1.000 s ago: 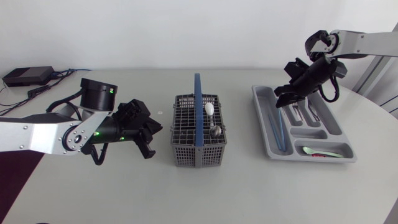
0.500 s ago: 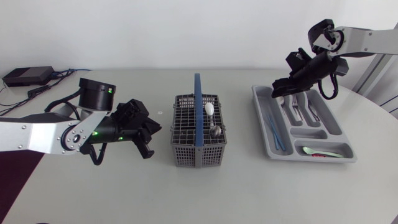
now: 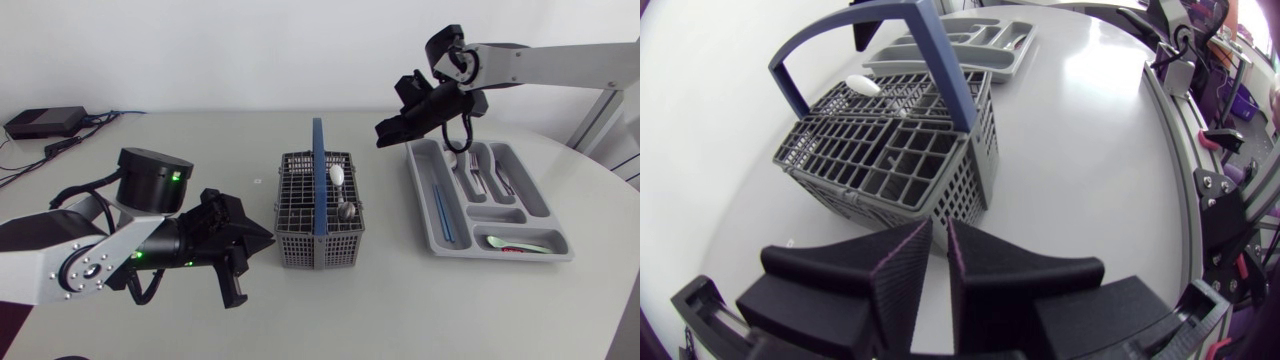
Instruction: Unload the cutlery basket into the drawer organizer.
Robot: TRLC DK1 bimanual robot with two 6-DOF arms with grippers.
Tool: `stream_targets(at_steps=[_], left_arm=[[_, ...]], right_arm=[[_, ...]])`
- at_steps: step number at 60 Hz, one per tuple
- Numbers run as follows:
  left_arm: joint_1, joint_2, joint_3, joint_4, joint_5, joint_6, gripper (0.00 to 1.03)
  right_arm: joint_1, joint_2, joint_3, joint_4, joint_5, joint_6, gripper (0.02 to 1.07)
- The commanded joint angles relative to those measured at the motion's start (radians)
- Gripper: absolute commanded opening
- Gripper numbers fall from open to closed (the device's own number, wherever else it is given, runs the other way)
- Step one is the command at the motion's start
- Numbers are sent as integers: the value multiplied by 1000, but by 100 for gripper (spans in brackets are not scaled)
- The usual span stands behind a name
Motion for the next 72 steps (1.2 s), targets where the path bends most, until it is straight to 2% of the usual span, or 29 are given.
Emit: stream_targets(at_steps=[1, 23, 35, 49, 72], left_arm=[[-16, -11, -27, -10, 5, 26, 29], [-45, 100, -31, 38, 7, 46, 29], [-46, 189, -14, 104, -7, 41, 29], [6, 235, -16, 167, -24, 49, 29], [133, 202, -44, 213, -23, 66, 29]], right_arm=[[30, 64, 70, -3, -11, 39, 9], [102, 220, 214, 3, -35, 85, 9], [108, 235, 212, -11, -80, 85, 9], [105, 139, 47, -3, -135, 46, 8], [122, -85, -286, 34, -126, 29, 8]])
